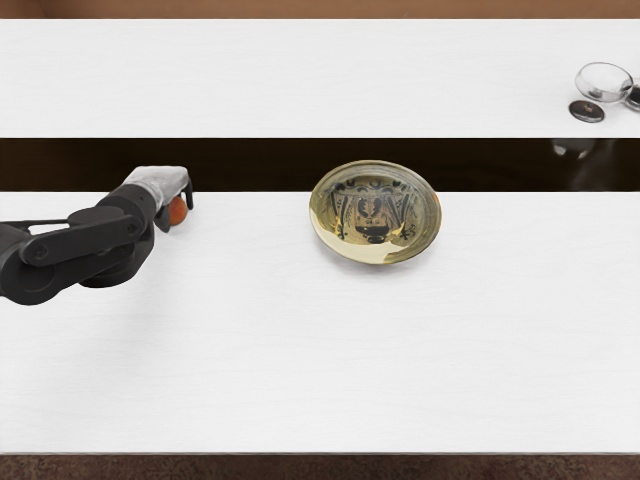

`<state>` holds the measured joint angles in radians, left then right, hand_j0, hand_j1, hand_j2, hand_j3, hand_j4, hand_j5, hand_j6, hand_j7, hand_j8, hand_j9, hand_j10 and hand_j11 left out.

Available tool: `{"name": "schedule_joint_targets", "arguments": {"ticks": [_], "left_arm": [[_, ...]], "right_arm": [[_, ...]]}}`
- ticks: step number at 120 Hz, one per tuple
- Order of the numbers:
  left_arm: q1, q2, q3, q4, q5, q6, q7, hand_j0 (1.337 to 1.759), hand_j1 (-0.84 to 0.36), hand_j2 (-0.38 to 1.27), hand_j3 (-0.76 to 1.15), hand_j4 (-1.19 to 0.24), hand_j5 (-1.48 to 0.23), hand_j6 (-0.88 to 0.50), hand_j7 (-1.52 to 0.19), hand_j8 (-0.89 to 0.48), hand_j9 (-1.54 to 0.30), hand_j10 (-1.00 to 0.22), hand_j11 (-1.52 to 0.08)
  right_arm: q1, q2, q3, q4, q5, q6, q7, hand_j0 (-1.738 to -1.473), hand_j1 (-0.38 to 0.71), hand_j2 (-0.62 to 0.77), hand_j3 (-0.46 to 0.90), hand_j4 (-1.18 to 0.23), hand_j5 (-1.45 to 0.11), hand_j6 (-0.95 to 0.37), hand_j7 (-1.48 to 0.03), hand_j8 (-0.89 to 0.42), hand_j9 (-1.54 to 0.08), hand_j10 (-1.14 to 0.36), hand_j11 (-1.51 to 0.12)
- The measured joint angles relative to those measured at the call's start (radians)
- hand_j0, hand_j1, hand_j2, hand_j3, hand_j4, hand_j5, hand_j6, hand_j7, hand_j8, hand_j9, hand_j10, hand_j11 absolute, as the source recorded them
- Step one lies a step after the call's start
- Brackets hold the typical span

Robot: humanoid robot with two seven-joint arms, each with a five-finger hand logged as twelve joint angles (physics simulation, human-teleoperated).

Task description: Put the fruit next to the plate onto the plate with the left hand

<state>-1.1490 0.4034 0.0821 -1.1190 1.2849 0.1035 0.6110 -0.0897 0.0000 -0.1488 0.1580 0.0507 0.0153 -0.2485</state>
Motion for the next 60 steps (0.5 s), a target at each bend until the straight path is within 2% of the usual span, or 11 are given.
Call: {"name": "schedule_joint_targets", "arguments": {"ticks": [10,15,32,39,41,42,45,51,60], "left_arm": [[-0.001,0.000,0.005,0.001,0.000,0.000,0.000,1.636,-0.31,0.12,0.07,-0.65,-0.79,-0.41,-0.84,-0.42,-0.85,-0.64,-0.85],[0.000,0.000,0.008,0.002,0.002,0.001,0.000,1.626,-0.31,0.03,0.19,-0.63,-0.80,-0.40,-0.85,-0.41,-0.87,-0.65,-0.87],[-0.002,-0.001,0.022,0.008,0.006,0.002,0.001,1.588,-0.32,-0.10,0.43,-0.58,-0.83,-0.34,-0.88,-0.37,-0.91,-0.67,-0.91],[-0.010,-0.004,0.025,0.008,0.000,-0.002,0.001,1.595,-0.31,0.01,0.28,-0.59,-0.85,-0.35,-0.89,-0.39,-0.92,-0.68,-0.91],[-0.013,-0.010,0.026,0.008,-0.001,-0.004,0.001,1.627,-0.32,0.07,0.23,-0.60,-0.86,-0.36,-0.89,-0.39,-0.92,-0.68,-0.92],[-0.014,-0.013,0.026,0.008,-0.002,-0.005,0.001,1.650,-0.32,0.11,0.14,-0.61,-0.87,-0.37,-0.89,-0.39,-0.92,-0.68,-0.92],[-0.016,-0.015,0.027,0.008,-0.006,-0.008,0.001,1.671,-0.32,0.13,0.09,-0.61,-0.88,-0.37,-0.90,-0.39,-0.93,-0.69,-0.92],[-0.023,-0.015,0.027,0.007,-0.012,-0.012,0.001,1.659,-0.32,0.21,-0.02,-0.63,-0.90,-0.38,-0.92,-0.43,-0.94,-0.70,-0.93],[-0.046,-0.013,0.026,0.003,-0.020,-0.017,0.000,1.657,-0.30,0.27,-0.01,-0.65,-0.93,-0.41,-0.94,-0.46,-0.95,-0.70,-0.95]], "right_arm": [[0.000,0.000,0.000,0.000,0.000,0.000,0.000,-1.658,-0.35,0.00,0.00,0.00,0.00,0.00,0.00,0.00,0.00,0.00,0.00],[0.000,0.000,0.000,0.000,0.000,0.000,0.000,-1.658,-0.35,0.00,0.00,0.00,0.00,0.00,0.00,0.00,0.00,0.00,0.00],[0.000,0.000,0.000,0.000,0.000,0.000,0.000,-1.658,-0.35,0.00,0.00,0.00,0.00,0.00,0.00,0.00,0.00,0.00,0.00],[0.000,0.000,0.000,0.000,0.000,0.000,0.000,-1.658,-0.35,0.00,0.00,0.00,0.00,0.00,0.00,0.00,0.00,0.00,0.00],[0.000,0.000,0.000,0.000,0.000,0.000,0.000,-1.658,-0.35,0.00,0.00,0.00,0.00,0.00,0.00,0.00,0.00,0.00,0.00],[0.000,0.000,0.000,0.000,0.000,0.000,0.000,-1.658,-0.35,0.00,0.00,0.00,0.00,0.00,0.00,0.00,0.00,0.00,0.00],[0.000,0.000,0.000,0.000,0.000,0.000,0.000,-1.658,-0.35,0.00,0.00,0.00,0.00,0.00,0.00,0.00,0.00,0.00,0.00],[0.000,0.000,0.000,0.000,0.000,0.000,0.000,-1.658,-0.35,0.00,0.00,0.00,0.00,0.00,0.00,0.00,0.00,0.00,0.00],[0.000,0.000,0.000,0.000,0.000,0.000,0.000,-1.658,-0.35,0.00,0.00,0.00,0.00,0.00,0.00,0.00,0.00,0.00,0.00]]}}
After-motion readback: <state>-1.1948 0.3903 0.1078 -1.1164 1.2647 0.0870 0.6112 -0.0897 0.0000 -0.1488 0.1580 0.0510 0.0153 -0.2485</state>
